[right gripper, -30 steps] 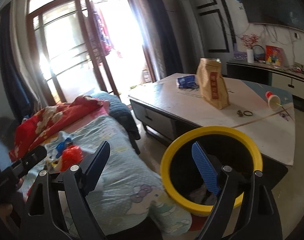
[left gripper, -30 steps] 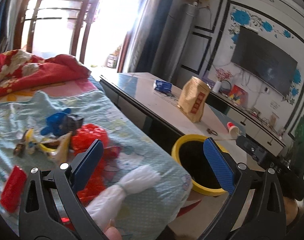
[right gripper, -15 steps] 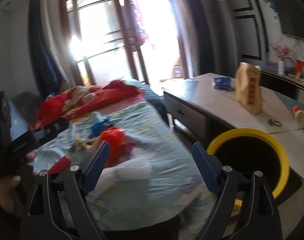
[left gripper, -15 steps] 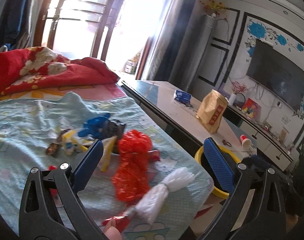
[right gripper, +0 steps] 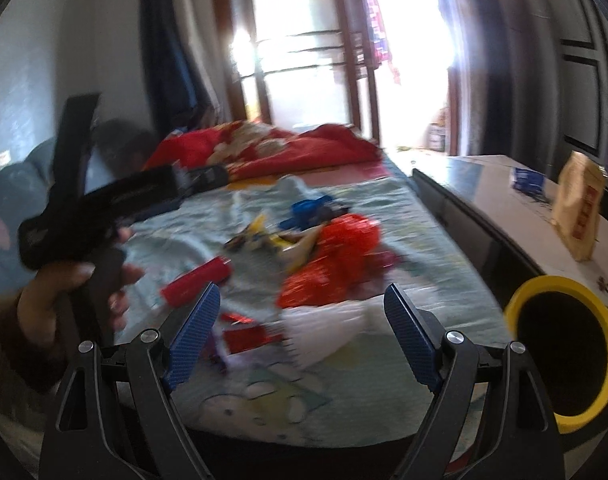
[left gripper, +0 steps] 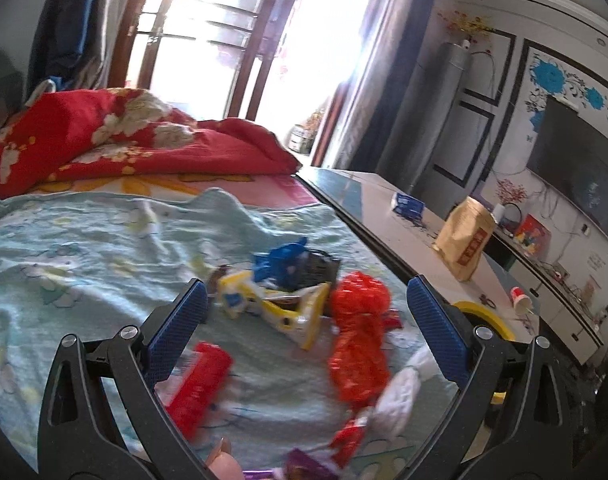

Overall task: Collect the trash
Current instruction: 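Move the left tool back to the bed toward the red can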

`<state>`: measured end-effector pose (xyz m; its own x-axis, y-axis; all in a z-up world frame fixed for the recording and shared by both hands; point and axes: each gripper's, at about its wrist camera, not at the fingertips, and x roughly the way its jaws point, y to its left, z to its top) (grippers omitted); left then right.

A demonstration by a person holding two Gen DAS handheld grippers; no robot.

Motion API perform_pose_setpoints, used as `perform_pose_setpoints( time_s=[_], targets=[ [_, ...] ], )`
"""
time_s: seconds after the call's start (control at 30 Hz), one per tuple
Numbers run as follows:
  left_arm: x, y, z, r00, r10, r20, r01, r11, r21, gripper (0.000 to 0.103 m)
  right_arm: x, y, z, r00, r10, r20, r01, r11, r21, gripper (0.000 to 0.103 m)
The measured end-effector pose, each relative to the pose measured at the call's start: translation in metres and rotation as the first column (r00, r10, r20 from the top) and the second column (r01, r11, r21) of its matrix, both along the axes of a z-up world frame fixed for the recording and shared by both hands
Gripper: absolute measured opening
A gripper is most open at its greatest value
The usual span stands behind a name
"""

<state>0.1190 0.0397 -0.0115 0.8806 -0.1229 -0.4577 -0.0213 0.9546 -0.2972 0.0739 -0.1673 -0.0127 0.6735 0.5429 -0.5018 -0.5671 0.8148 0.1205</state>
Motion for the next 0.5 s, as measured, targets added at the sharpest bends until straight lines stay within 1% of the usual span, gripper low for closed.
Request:
perform_pose_setpoints(
  time_s=[0.13,0.2,0.3,0.37,0.4,0.47,0.5],
  targets=[
    [-0.001,0.016,-0.005,1.0,0.016,-0.023,-0.016,1.0,0.013,0.092,-0.007,0.023,-0.01,0.996,0.082,-0.048,-0.083,0.996,-0.02,0.081],
    [-0.001,0.022,-0.007,0.999,0.018,-0.037,-0.017,1.0,0.024,0.092,-0.009,0.032,-0.017,0.991,0.111,-0.077,-0.113,0.993,-0.023,0.079],
    [0.001,0.032,-0.012,0.998,0.021,-0.061,-0.019,0.999,0.041,0.092,-0.011,0.045,-0.025,0.986,0.134,-0.102,-0.139,0.989,-0.048,0.069],
    [0.001,0.036,-0.014,0.997,0.02,-0.074,-0.016,0.999,0.052,0.092,-0.011,0.051,-0.034,0.979,0.148,-0.14,-0.157,0.986,-0.059,0.061],
    [0.0,0.039,-0.016,0.997,0.018,-0.082,-0.013,0.998,0.065,0.092,-0.011,0.055,-0.038,0.974,0.151,-0.169,-0.163,0.985,-0.062,0.058],
    [-0.001,0.043,-0.019,0.996,0.007,-0.091,0.0,0.997,0.076,0.092,-0.01,0.059,-0.046,0.967,0.155,-0.203,-0.171,0.983,-0.063,0.049],
    [-0.003,0.045,-0.022,0.995,0.001,-0.102,0.008,0.996,0.087,0.092,-0.009,0.059,-0.05,0.963,0.154,-0.222,-0.172,0.983,-0.067,0.048]
  ],
)
